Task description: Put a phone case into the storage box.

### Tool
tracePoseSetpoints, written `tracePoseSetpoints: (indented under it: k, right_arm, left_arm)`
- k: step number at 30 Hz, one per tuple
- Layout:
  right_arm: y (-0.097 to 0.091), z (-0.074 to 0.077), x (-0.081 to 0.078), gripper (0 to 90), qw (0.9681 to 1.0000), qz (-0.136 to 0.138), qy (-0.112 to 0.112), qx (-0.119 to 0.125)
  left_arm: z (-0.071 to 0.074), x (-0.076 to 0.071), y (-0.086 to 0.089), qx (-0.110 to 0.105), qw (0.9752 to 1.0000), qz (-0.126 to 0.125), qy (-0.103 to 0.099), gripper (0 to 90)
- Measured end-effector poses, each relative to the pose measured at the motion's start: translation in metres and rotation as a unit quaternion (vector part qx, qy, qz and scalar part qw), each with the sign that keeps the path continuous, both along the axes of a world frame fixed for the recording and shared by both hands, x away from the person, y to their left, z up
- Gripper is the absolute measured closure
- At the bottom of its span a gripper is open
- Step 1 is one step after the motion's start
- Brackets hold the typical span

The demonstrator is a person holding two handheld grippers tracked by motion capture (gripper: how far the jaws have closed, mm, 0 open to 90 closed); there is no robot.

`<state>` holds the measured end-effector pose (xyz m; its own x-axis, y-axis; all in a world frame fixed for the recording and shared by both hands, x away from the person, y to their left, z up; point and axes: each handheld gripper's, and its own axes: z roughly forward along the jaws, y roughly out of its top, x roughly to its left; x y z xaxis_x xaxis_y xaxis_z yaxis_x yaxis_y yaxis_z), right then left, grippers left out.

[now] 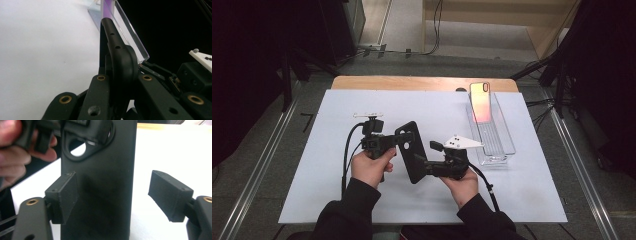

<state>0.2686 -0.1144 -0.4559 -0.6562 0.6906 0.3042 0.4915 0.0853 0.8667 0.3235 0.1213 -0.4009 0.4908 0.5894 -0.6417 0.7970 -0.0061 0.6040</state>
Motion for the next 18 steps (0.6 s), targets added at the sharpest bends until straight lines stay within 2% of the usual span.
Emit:
tracePoseSetpoints:
  k: [1,3,4,6,8,11,12,15,17,18]
  right_arm:
    - [0.0,0.0,0.0,16.1,1.0,0.008,-0.002,-0.005]
    - [0.001,0.001,0.001,13.7,0.9997,0.023,0.001,-0.006]
    - [0.001,0.001,0.001,13.7,0.9997,0.023,0.001,-0.006]
    - [0.002,0.003,0.003,8.5,0.9989,0.042,0.009,-0.02]
    - [0.002,0.004,0.004,0.0,0.9986,0.047,0.012,-0.022]
    - [0.002,0.006,0.005,0.0,0.998,0.055,0.015,-0.026]
    - [0.002,0.008,0.004,0.0,0.9979,0.055,0.004,-0.033]
    - [0.002,0.011,0.003,0.0,0.9975,0.057,-0.003,-0.042]
    - [0.002,0.012,0.002,0.0,0.9972,0.058,-0.011,-0.046]
    - [0.002,0.013,0.002,0.0,0.997,0.058,-0.013,-0.05]
  left_arm:
    - [0.001,-0.001,0.0,0.002,1.0,0.001,-0.003,85.9]
    - [0.004,-0.003,-0.001,0.011,0.9998,0.0,-0.017,85.8]
    - [0.004,-0.003,-0.001,0.011,0.9998,0.0,-0.017,85.8]
    - [0.007,-0.005,-0.001,0.016,0.9993,0.005,-0.034,85.8]
    - [0.008,-0.007,-0.001,0.022,0.9986,0.005,-0.047,85.7]
    - [0.008,-0.008,-0.002,0.028,0.9978,0.008,-0.059,85.7]
    - [0.009,-0.01,-0.002,0.035,0.9965,0.01,-0.076,85.7]
    - [0.01,-0.014,-0.004,0.041,0.9936,0.014,-0.105,85.6]
    - [0.01,-0.018,-0.006,0.039,0.9899,0.017,-0.135,85.5]
    - [0.01,-0.02,-0.007,0.04,0.989,0.019,-0.141,85.6]
